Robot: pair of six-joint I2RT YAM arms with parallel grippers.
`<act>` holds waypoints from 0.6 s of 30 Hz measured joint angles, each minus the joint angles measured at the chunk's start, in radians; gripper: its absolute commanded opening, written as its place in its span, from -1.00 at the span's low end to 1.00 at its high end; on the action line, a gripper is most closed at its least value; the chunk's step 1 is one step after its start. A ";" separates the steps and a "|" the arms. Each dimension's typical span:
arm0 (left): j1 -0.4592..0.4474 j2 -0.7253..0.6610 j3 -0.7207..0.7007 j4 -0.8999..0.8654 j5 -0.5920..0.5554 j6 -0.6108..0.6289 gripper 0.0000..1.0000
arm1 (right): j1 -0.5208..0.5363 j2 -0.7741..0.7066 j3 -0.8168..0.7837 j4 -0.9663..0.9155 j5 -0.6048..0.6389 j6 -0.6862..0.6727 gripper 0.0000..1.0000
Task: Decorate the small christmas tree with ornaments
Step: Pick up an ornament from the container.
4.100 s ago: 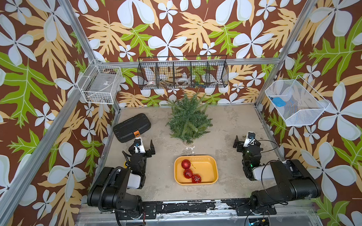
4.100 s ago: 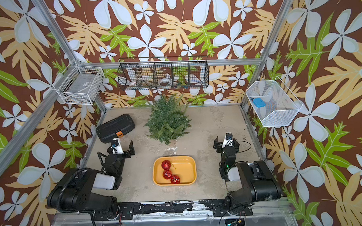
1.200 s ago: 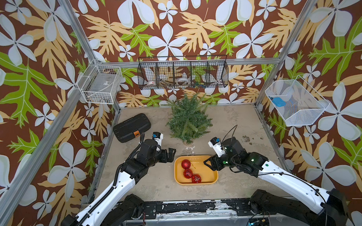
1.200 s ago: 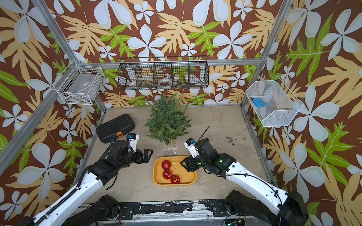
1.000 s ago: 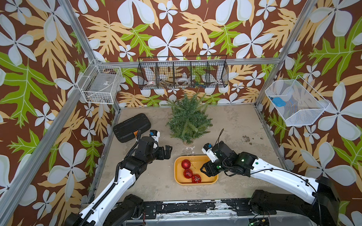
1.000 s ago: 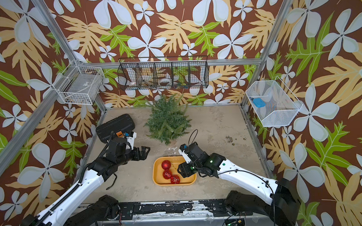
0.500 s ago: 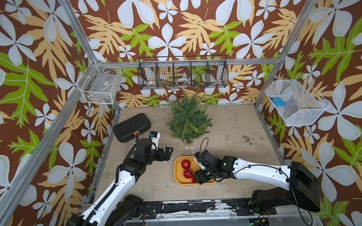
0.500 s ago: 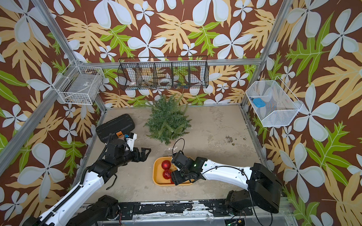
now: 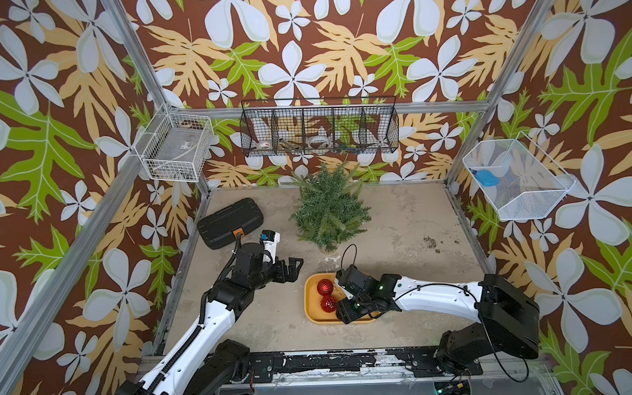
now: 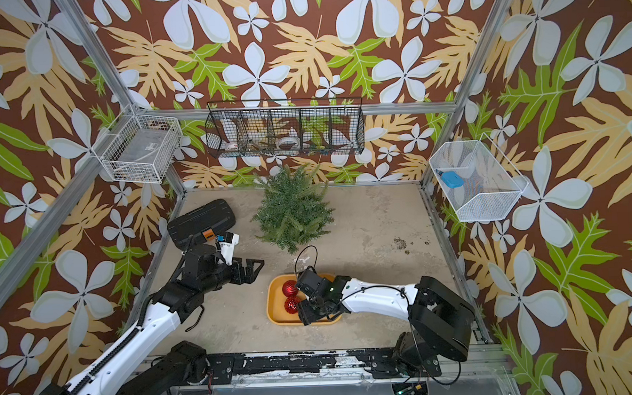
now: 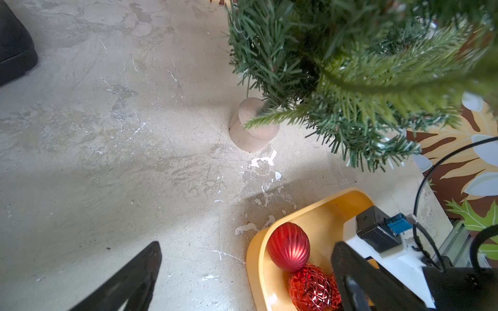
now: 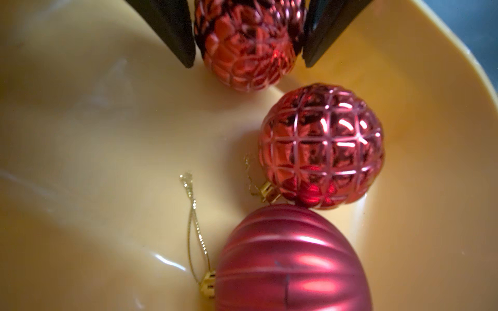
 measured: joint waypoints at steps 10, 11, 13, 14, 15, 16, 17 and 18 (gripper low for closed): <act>0.000 -0.004 -0.002 0.000 0.000 0.000 0.99 | -0.005 -0.082 0.002 0.002 0.016 -0.010 0.12; 0.000 -0.005 -0.002 0.000 0.000 0.000 0.99 | -0.008 -0.101 0.003 -0.003 0.019 -0.014 0.11; 0.000 -0.011 -0.005 0.006 0.007 -0.003 0.99 | -0.023 -0.143 0.003 -0.011 0.035 -0.024 0.10; 0.000 -0.018 -0.008 0.011 0.014 -0.003 0.99 | -0.034 -0.170 0.003 -0.014 0.043 -0.024 0.09; 0.000 -0.027 -0.013 0.023 0.026 -0.004 0.98 | -0.046 -0.199 0.002 -0.019 0.052 -0.026 0.07; -0.001 -0.037 -0.019 0.032 0.040 -0.005 0.97 | -0.056 -0.224 0.002 -0.021 0.061 -0.030 0.06; -0.002 -0.049 -0.024 0.043 0.058 -0.007 0.96 | -0.071 -0.256 -0.001 -0.023 0.065 -0.039 0.06; -0.003 -0.062 -0.028 0.053 0.076 -0.008 0.95 | -0.087 -0.288 -0.003 -0.025 0.067 -0.053 0.06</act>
